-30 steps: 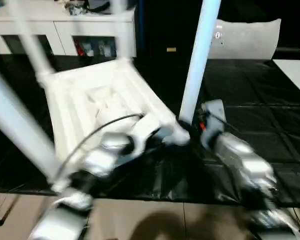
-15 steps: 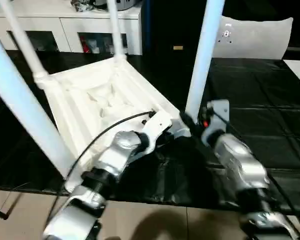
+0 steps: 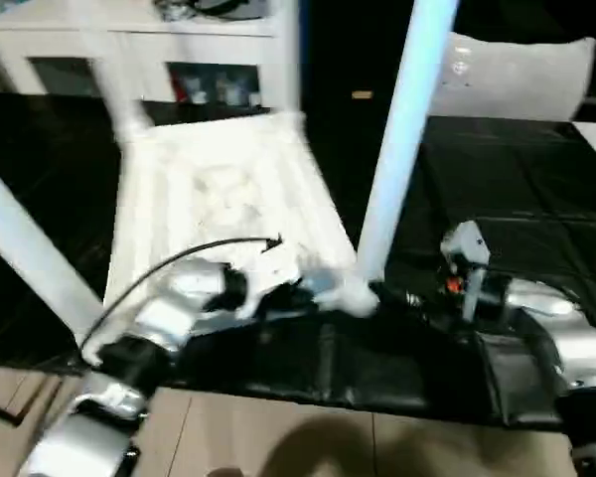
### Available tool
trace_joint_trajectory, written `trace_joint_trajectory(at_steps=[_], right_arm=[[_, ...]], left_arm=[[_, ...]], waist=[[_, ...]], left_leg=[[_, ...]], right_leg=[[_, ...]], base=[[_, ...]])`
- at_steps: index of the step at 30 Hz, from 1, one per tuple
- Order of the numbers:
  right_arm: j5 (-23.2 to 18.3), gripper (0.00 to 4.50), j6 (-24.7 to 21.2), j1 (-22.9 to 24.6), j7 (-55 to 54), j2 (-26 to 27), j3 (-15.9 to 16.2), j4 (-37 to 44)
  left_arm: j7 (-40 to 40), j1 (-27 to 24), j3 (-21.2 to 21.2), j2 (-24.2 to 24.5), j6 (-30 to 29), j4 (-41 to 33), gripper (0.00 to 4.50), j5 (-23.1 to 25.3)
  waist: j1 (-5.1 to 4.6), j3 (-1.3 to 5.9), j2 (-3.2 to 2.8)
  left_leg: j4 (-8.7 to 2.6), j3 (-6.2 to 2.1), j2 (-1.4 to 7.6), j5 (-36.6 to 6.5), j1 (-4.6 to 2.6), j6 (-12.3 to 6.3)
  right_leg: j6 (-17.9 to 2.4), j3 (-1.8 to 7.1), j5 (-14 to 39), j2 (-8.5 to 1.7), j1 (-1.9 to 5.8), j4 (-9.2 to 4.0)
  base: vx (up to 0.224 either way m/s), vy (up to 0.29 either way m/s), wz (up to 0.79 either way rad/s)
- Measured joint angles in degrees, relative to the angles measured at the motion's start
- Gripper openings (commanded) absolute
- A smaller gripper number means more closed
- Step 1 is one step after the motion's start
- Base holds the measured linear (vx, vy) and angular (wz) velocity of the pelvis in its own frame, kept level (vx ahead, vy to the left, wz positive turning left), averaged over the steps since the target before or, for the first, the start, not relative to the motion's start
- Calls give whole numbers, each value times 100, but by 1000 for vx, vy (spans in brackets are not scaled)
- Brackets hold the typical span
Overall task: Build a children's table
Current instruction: Rotate leg to tighten
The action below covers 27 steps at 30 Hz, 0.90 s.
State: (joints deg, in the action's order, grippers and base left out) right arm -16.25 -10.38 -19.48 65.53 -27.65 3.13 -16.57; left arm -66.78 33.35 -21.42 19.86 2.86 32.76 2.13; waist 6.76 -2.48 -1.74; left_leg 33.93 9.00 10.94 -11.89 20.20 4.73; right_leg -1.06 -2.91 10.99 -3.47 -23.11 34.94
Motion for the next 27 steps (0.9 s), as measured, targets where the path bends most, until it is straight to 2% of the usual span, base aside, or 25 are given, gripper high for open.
trace_joint_trajectory(at_steps=[7, 11, 17, 24, 27], right_arm=[[-169, 298, -56, -33, 882, -129, 255, -26], [-231, 276, -164, -63, 1173, -189, 361, -27], [-240, 211, -206, -67, 1283, -162, 423, -27], [-354, 196, -538, 6, 1221, -160, 396, 132], [-399, 196, -927, 214, 716, 24, 264, 472]], left_arm=[[-786, 20, -138, 232, 244, -9, 0, -129], [-1032, 35, -179, 243, 258, -10, 0, -166], [-1114, 47, -201, 266, 258, -12, 0, -195], [-1159, 46, -143, 265, 196, -13, 0, -242], [-926, 47, -72, 170, -45, -20, 0, -226]], waist=[[70, 0, 1], [136, -1, 5], [144, -2, 7], [153, -2, 7], [153, 0, 3]], left_leg=[[0, 4, 1, 0, 2, 0], [0, 13, 3, 0, 0, 0], [0, 17, 4, 0, 0, 0], [0, 21, 5, 0, 0, 0], [1, 22, 5, 0, -7, 4]], right_leg=[[0, -1, 0, -1, 0, 2], [0, -1, 0, -1, 0, 3], [0, 0, 1, 0, 0, 4], [0, -1, 2, 0, -1, 4], [-2, 0, 0, 0, 2, 8]], base=[[0, 0, 0], [0, 0, 0], [0, 0, 0], [0, 0, 0], [0, 0, 0]])
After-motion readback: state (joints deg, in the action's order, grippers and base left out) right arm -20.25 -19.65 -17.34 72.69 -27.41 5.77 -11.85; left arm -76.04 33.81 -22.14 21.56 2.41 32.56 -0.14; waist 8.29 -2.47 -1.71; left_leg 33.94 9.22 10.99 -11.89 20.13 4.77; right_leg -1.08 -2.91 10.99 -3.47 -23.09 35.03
